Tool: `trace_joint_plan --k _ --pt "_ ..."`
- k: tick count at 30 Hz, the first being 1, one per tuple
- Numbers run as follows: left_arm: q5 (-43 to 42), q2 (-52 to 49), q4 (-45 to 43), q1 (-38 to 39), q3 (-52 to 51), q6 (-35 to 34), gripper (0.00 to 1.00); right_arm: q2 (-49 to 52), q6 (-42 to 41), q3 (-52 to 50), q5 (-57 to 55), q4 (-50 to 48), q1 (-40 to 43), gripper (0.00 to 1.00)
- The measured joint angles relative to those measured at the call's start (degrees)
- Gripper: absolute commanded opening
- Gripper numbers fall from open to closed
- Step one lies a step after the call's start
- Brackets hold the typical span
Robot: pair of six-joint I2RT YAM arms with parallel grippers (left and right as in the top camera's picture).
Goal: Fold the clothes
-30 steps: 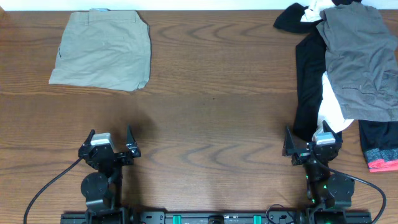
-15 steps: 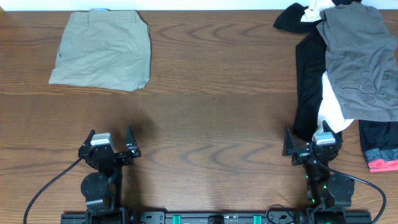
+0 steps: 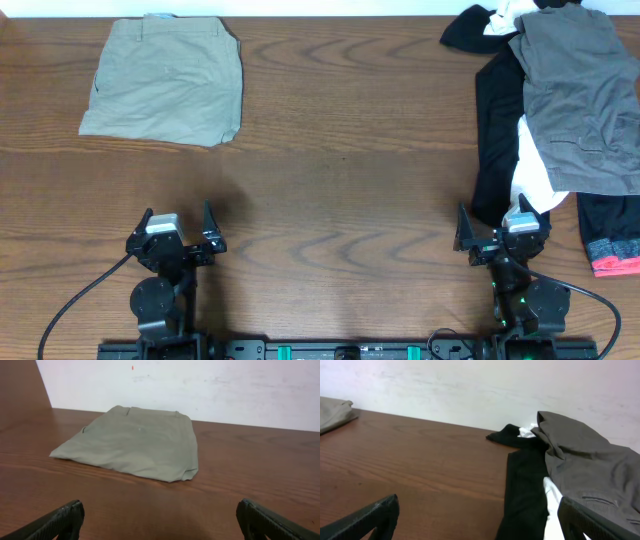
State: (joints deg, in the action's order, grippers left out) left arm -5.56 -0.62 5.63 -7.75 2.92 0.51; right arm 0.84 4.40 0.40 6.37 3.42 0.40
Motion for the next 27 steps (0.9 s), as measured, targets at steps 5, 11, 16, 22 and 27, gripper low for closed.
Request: trace_joint_plan --k 5,11,16,22,27 --pt "0.0 0.0 0.0 0.0 0.0 0.0 0.98 0.0 0.0 0.0 0.0 0.0 0.0 0.99" --pt "0.0 0.0 0.0 0.0 0.0 0.0 0.98 0.0 0.0 0.0 -0.6 -0.6 0.0 0.99" --pt "0.0 0.0 -0.2 0.0 0.0 0.0 0.98 0.2 -0.3 0.0 -0.1 -6.8 0.0 0.99" --pt "-4.0 0.0 -1.6 0.0 0.0 -0.4 0.97 0.2 -0.4 0.0 2.7 -19.2 0.0 0.99" --pt "-7.4 -1.7 -1.0 0.0 3.0 -2.3 0.98 4.9 -0.4 2.1 4.1 -19.2 0.0 0.99"
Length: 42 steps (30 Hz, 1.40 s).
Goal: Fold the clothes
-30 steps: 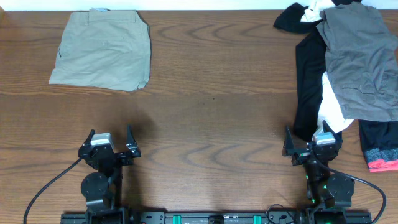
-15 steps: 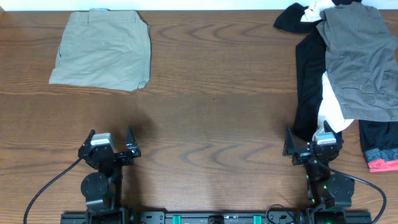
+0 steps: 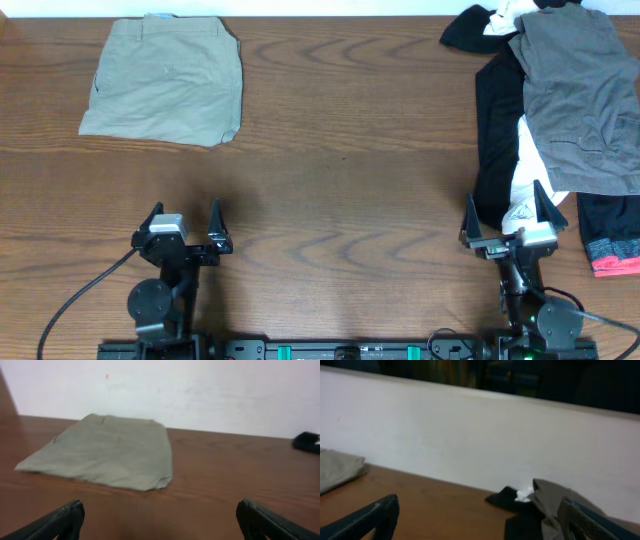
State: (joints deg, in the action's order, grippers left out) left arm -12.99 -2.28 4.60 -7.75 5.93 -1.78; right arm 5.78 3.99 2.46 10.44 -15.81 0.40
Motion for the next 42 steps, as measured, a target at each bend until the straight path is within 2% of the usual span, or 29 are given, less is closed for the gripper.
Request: trace_joint_plan --k 7,15,20,24,31,32,37,42 --pt "-3.1 -13.8 9.0 0.0 17.5 -1.0 0.98 16.9 2.4 15.1 4.2 1.0 0.0 0.99" --pt "-3.7 -39.1 24.0 0.0 40.3 -1.2 0.98 46.3 4.9 39.1 9.4 11.7 0.0 0.99" --pt "-5.7 -52.2 26.6 0.0 47.0 -0.8 0.98 64.6 5.9 53.8 11.8 25.2 0.0 0.99" --pt "-7.4 -61.2 26.5 0.0 47.9 0.4 0.98 75.5 6.2 61.2 12.7 31.3 0.0 0.99" --pt "-8.2 -77.5 24.9 0.0 47.9 0.7 0.98 85.8 1.9 62.6 15.1 32.0 0.0 0.99" --pt "-8.3 -79.8 24.1 0.0 48.0 0.3 0.98 86.4 1.2 62.6 15.2 32.2 0.0 0.95" --pt "-9.2 -90.9 22.5 0.0 48.0 -3.1 0.98 87.2 -3.1 62.7 11.6 32.5 1.2 0.9" --pt "-15.2 -97.5 19.3 0.1 48.1 -3.9 0.98 87.2 -9.5 62.8 5.6 34.1 9.0 0.84"
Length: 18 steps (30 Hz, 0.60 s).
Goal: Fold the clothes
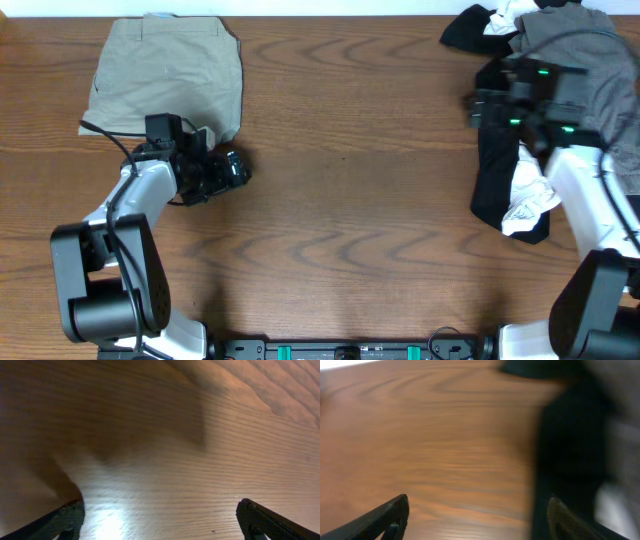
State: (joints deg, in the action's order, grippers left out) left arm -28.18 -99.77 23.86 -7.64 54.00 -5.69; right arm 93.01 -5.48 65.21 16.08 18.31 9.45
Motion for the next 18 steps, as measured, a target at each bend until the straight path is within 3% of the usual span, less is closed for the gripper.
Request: trace_joint_plan --k 9,18 --pt "-3.2 0.0 -3.2 4.0 0.0 1.7 0.98 0.0 -9.0 0.0 -5.8 0.7 20.2 0.84" --pt "1.0 0.0 -5.6 11.4 0.0 3.4 0.98 4.8 -10.9 0.6 -14.3 -3.5 29.6 0.82"
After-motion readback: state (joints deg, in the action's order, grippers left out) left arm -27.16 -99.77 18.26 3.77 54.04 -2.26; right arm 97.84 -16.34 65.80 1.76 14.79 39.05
